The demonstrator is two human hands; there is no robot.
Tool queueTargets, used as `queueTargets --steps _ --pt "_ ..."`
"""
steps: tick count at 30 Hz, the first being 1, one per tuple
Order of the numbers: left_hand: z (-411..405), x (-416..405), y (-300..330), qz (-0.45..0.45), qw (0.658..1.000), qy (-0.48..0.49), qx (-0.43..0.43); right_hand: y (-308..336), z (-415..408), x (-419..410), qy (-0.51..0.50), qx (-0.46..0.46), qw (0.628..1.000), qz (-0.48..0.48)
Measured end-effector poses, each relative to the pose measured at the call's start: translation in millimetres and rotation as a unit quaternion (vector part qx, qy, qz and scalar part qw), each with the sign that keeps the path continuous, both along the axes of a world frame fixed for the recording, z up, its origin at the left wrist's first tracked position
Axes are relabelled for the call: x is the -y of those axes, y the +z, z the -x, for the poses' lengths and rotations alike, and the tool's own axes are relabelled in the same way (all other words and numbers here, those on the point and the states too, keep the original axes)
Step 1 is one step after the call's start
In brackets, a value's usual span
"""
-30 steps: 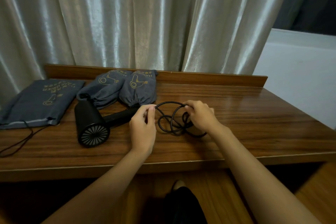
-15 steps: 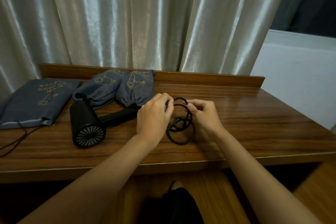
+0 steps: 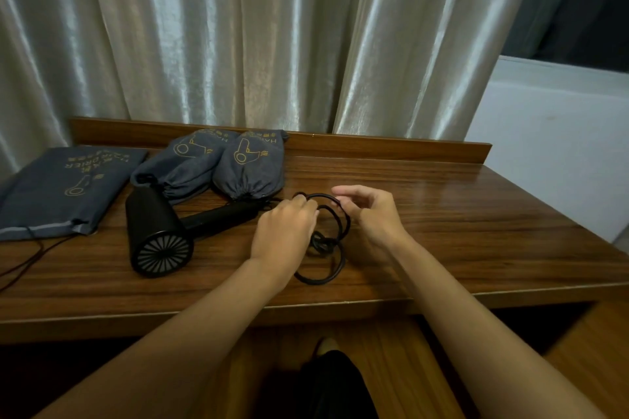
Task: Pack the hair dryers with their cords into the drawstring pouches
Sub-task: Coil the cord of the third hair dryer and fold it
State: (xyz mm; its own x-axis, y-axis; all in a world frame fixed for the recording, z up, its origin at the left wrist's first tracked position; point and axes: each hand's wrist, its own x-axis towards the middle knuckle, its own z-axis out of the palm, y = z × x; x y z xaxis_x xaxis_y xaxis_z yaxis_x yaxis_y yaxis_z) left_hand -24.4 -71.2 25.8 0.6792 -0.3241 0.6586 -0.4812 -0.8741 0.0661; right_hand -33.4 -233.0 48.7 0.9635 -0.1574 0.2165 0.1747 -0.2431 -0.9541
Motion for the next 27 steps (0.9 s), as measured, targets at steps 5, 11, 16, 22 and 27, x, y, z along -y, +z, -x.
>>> queueTargets --steps 5,11,16,22,27 --pt "-13.0 10.4 5.4 0.096 0.986 0.061 -0.118 -5.0 4.2 -10.4 0.055 0.057 0.997 0.016" --pt "-12.6 14.2 6.6 0.517 0.773 -0.114 -0.35 -18.8 4.5 -14.7 -0.02 0.147 0.96 0.238" --pt "-8.3 5.7 -0.4 0.53 0.768 -0.172 -0.315 -23.3 -4.8 -12.1 -0.002 0.111 0.935 0.338" --pt "-14.3 -0.5 -5.2 0.552 0.772 -0.113 -0.295 -27.6 -11.3 -0.5 -0.172 0.097 0.96 0.198" --pt "-12.7 -8.9 -12.8 0.555 0.753 -0.074 -0.344 -41.1 -4.5 3.5 -0.169 0.009 0.983 -0.065"
